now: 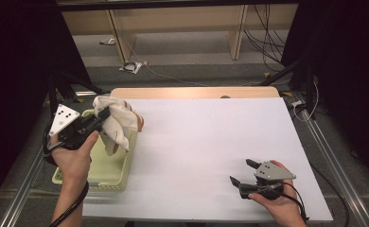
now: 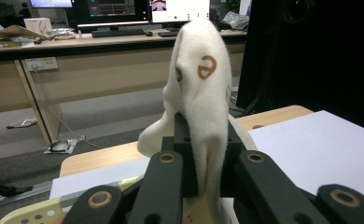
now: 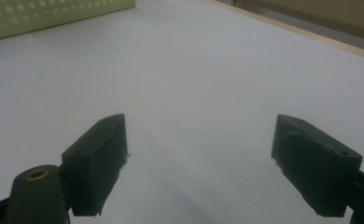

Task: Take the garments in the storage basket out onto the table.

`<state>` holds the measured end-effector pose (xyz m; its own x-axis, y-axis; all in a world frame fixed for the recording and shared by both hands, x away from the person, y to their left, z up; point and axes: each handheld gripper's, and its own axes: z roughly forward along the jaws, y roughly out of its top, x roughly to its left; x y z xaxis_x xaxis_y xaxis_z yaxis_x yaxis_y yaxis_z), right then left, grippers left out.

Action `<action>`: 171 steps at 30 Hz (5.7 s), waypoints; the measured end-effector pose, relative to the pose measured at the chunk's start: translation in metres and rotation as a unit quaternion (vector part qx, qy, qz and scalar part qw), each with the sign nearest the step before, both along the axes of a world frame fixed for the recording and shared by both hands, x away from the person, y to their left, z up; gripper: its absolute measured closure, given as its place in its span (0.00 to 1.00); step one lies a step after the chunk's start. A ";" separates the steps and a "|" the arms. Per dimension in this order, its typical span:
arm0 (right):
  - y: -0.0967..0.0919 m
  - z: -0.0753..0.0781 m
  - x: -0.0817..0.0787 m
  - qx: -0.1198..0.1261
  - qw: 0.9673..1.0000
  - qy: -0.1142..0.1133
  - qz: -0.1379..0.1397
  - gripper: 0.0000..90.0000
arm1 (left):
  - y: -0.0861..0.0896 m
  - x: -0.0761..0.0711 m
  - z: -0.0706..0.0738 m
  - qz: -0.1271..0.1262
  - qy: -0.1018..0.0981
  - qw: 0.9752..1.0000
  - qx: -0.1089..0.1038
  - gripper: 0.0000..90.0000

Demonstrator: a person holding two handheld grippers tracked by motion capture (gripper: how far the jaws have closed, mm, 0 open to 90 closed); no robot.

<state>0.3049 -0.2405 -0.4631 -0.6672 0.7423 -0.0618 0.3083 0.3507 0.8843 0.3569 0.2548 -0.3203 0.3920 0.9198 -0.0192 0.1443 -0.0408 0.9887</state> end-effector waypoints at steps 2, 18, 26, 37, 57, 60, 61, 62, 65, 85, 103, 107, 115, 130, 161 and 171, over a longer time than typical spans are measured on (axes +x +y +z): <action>0.000 0.000 0.000 0.000 1.000 0.000 0.000 0.21 | 0.000 -0.001 0.001 -0.002 0.000 1.000 -0.002 0.93; -0.001 0.001 0.000 0.007 1.000 0.002 -0.007 0.21 | -0.009 0.002 0.008 -0.019 -0.002 1.000 -0.004 0.93; -0.001 0.001 0.001 0.008 1.000 0.000 -0.008 0.21 | -0.021 0.005 0.014 -0.029 -0.008 1.000 -0.003 0.93; -0.002 0.001 0.001 0.008 1.000 0.001 -0.008 0.21 | -0.038 0.012 0.013 -0.048 -0.006 0.999 -0.001 0.93; -0.002 0.001 0.001 0.006 1.000 0.000 -0.005 0.21 | -0.055 0.013 0.013 -0.073 -0.004 0.997 -0.003 0.93; -0.003 0.001 0.001 0.005 1.000 -0.002 -0.003 0.21 | -0.056 0.014 0.011 -0.076 -0.001 0.997 -0.002 0.93; -0.003 0.001 0.001 0.005 1.000 -0.002 -0.003 0.21 | -0.057 0.014 0.011 -0.077 -0.001 0.997 -0.003 0.93; -0.003 0.001 0.001 0.005 1.000 -0.002 -0.004 0.21 | -0.057 0.014 0.011 -0.077 -0.001 0.997 -0.004 0.93; -0.002 0.001 0.001 0.006 1.000 0.000 -0.004 0.21 | -0.057 0.014 0.011 -0.079 -0.003 0.997 -0.004 0.93; -0.002 0.001 0.000 0.004 1.000 -0.001 -0.004 0.21 | -0.070 0.013 0.009 -0.099 -0.001 0.995 -0.004 0.93; -0.002 0.001 0.000 0.005 1.000 -0.001 -0.004 0.21 | -0.078 0.011 0.008 -0.112 0.000 0.994 -0.005 0.93; -0.002 0.001 0.000 0.004 1.000 -0.002 -0.003 0.21 | -0.079 0.011 0.007 -0.115 0.000 0.993 -0.006 0.93; -0.002 0.001 0.000 0.004 1.000 -0.001 -0.003 0.21 | -0.083 0.011 0.006 -0.122 0.004 0.993 -0.006 0.93; -0.002 0.001 0.000 0.004 1.000 -0.002 -0.003 0.21 | -0.089 0.011 0.004 -0.132 0.006 0.991 -0.007 0.93; -0.002 0.001 0.000 0.004 1.000 -0.001 -0.002 0.21 | -0.100 0.010 0.000 -0.148 0.012 0.989 -0.005 0.93; -0.002 0.001 0.000 0.004 1.000 0.000 -0.001 0.21 | -0.104 0.010 -0.002 -0.153 0.015 0.988 -0.004 0.93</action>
<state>0.3053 -0.2425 -0.4626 -0.6651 0.7447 -0.0562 0.3088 0.3427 0.8873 0.3673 0.1509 -0.3222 0.6509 0.7580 -0.0421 0.1551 -0.0784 0.9848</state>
